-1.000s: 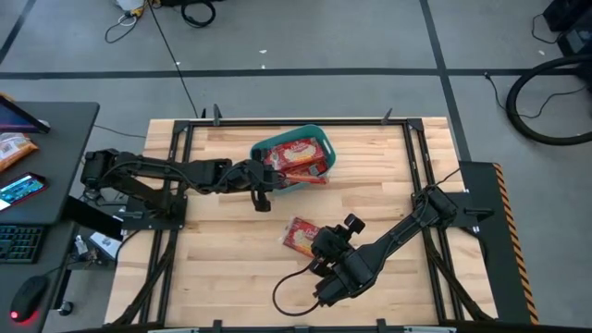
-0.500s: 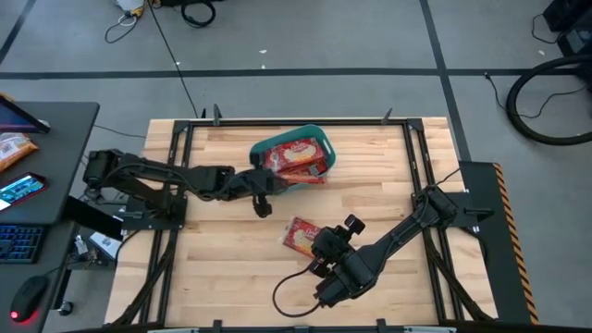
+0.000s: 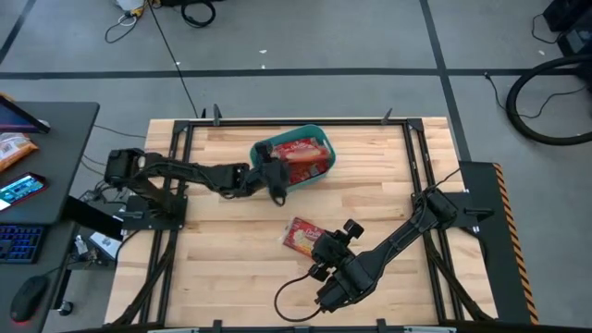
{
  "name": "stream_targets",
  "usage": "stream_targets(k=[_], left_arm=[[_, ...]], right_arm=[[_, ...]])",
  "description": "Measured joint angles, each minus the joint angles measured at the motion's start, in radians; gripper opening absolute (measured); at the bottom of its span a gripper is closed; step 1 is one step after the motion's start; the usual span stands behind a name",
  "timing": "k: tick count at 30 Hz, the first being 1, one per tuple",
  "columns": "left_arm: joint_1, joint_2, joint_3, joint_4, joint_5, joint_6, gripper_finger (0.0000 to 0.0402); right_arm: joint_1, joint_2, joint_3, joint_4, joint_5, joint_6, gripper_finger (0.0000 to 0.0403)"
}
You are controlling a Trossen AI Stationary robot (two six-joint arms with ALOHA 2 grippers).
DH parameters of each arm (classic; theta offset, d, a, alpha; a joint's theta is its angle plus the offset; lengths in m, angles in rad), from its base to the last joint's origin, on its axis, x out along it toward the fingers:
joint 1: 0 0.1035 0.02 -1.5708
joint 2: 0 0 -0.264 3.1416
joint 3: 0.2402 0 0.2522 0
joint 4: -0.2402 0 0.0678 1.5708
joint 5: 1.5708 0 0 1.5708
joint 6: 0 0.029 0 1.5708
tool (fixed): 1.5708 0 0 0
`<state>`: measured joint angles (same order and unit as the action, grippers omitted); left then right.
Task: Sort popcorn bags into baskets
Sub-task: Put the red popcorn bag into the green bin
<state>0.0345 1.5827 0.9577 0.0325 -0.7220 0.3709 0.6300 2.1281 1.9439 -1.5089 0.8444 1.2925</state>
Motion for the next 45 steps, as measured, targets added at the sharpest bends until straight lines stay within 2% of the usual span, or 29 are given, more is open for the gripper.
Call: stream_targets(k=[5,8,11,17,21,25,27,34,39,45], left_arm=[[0.083,0.04,0.0,-0.007,0.015,-0.014,0.0011],[0.115,0.05,0.0,-0.015,0.04,-0.025,0.0028],[0.124,0.049,0.0,-0.042,0.053,-0.053,0.0064],[0.087,0.033,0.0,-0.095,0.078,-0.068,0.016],[0.067,-0.033,0.0,-0.105,0.21,-0.07,0.0198],[0.063,-0.13,-0.049,-0.055,0.392,-0.078,0.0199],[0.063,-0.178,-0.11,-0.005,0.431,-0.087,0.0192],[0.023,-0.356,-0.277,0.048,0.439,-0.126,0.0173],[-0.024,-0.472,-0.354,0.038,0.437,-0.163,0.0172],[-0.07,-0.576,-0.418,0.06,0.436,-0.191,0.0172]], right_arm=[[0.0,0.0,-0.013,0.03,0.0,-0.009,0.0139],[0.0,0.0,-0.013,0.029,0.0,-0.011,0.0139],[-0.004,0.0,-0.013,0.028,0.0,-0.012,0.0139],[-0.026,0.0,0.0,0.049,-0.051,-0.012,0.0139],[-0.033,-0.001,0.001,0.062,-0.076,-0.015,0.0139],[-0.032,-0.001,0.001,0.065,-0.091,-0.02,0.0139],[-0.03,-0.001,0.001,0.058,-0.09,-0.021,0.0139],[-0.033,-0.001,-0.001,0.065,-0.136,-0.022,0.0139],[-0.069,-0.001,-0.006,0.191,-0.219,-0.115,0.0139],[-0.107,0.016,-0.01,0.298,-0.269,-0.233,0.0139]])
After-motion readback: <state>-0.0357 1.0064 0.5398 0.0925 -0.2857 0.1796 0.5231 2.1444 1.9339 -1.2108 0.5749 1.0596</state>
